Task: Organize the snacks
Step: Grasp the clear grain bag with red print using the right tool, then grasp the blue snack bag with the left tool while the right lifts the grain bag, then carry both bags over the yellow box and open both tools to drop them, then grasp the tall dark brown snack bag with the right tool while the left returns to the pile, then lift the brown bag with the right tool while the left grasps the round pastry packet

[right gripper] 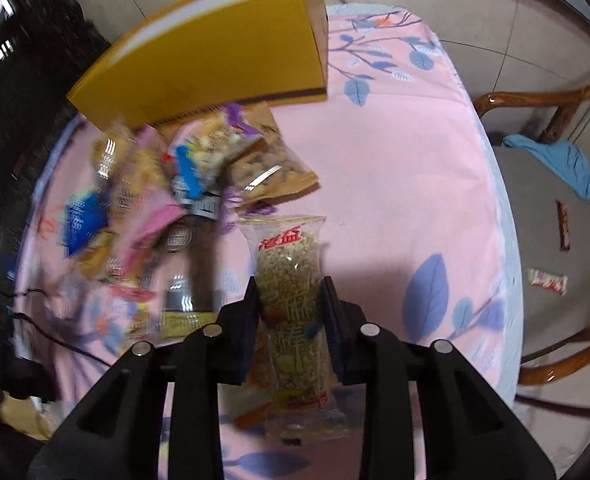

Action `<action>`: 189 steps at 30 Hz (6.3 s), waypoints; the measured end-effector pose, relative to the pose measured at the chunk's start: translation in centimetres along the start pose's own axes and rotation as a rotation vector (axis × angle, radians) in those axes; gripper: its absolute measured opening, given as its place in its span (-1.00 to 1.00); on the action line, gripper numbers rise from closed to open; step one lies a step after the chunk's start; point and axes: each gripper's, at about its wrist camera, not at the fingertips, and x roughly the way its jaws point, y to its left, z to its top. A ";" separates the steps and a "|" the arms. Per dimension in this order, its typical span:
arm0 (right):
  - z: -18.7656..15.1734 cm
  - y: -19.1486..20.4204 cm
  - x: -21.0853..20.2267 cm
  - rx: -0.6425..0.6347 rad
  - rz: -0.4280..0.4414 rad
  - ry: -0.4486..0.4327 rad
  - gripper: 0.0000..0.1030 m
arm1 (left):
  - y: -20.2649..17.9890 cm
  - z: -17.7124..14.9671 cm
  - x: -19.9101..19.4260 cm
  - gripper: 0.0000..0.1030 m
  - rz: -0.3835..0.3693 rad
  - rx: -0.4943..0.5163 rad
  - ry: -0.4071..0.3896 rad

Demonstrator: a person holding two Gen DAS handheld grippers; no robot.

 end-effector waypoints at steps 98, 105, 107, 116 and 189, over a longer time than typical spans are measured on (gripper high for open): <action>20.6 12.8 -3.6 -0.271 -0.067 -0.506 0.13 | -4.1 22.0 1.3 0.55 -0.079 0.059 -0.388; 18.2 11.4 -5.0 -0.228 -0.016 -0.471 0.14 | -3.5 19.0 0.1 0.64 -0.068 0.062 -0.360; 17.2 11.0 -5.3 -0.219 -0.019 -0.455 0.14 | -3.1 17.6 -0.1 0.65 -0.062 0.051 -0.333; 8.8 7.0 -4.6 -0.117 -0.021 -0.271 0.14 | -0.2 9.8 0.1 0.71 -0.011 0.009 -0.190; 0.0 4.3 -1.8 0.082 0.087 0.020 -0.49 | 1.3 -2.0 9.5 0.25 -0.005 0.076 0.151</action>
